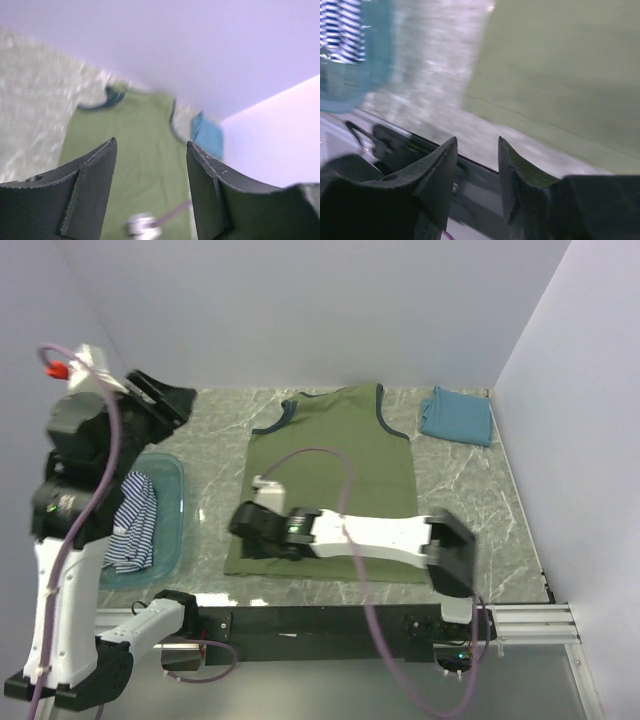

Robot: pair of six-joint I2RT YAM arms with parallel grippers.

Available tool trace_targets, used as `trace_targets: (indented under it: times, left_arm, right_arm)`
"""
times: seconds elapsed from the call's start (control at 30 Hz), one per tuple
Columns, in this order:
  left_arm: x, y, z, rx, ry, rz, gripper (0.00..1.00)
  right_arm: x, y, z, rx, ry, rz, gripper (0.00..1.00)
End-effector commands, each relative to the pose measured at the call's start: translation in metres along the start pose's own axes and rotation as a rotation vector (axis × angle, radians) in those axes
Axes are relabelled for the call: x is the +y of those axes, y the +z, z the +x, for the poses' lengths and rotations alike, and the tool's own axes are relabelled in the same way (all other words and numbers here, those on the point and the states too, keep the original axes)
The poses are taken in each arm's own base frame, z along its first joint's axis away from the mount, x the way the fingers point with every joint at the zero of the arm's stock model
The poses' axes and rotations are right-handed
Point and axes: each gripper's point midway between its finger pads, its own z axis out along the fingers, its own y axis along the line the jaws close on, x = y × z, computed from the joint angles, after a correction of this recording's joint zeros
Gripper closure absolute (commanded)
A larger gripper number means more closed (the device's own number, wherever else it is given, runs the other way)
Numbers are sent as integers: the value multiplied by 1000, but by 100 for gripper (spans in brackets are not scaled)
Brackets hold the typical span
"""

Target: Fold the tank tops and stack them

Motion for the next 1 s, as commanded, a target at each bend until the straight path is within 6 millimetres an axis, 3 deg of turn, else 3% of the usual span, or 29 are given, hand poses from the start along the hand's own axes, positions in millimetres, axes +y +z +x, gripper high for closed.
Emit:
trace_targets:
  times: [0.0, 0.1, 0.27, 0.43, 0.8, 0.97]
  left_arm:
    - [-9, -17, -29, -65, 35, -14, 37]
    - [-24, -24, -40, -88, 34, 37, 37]
    - [-24, -23, -36, -76, 42, 49, 38]
    - [-16, -17, -26, -57, 52, 37, 39]
    - [-4, -4, -8, -17, 57, 22, 39]
    - [-1, 2, -2, -5, 54, 18, 39]
  right_arm:
    - [42, 18, -4, -27, -35, -22, 56]
    - [61, 45, 10, 8, -70, -19, 58]
    - [64, 79, 25, 46, -111, 33, 59]
    - [54, 95, 35, 57, -125, 78, 59]
    - [58, 106, 48, 67, -160, 70, 59]
    - [48, 117, 61, 100, -181, 112, 59]
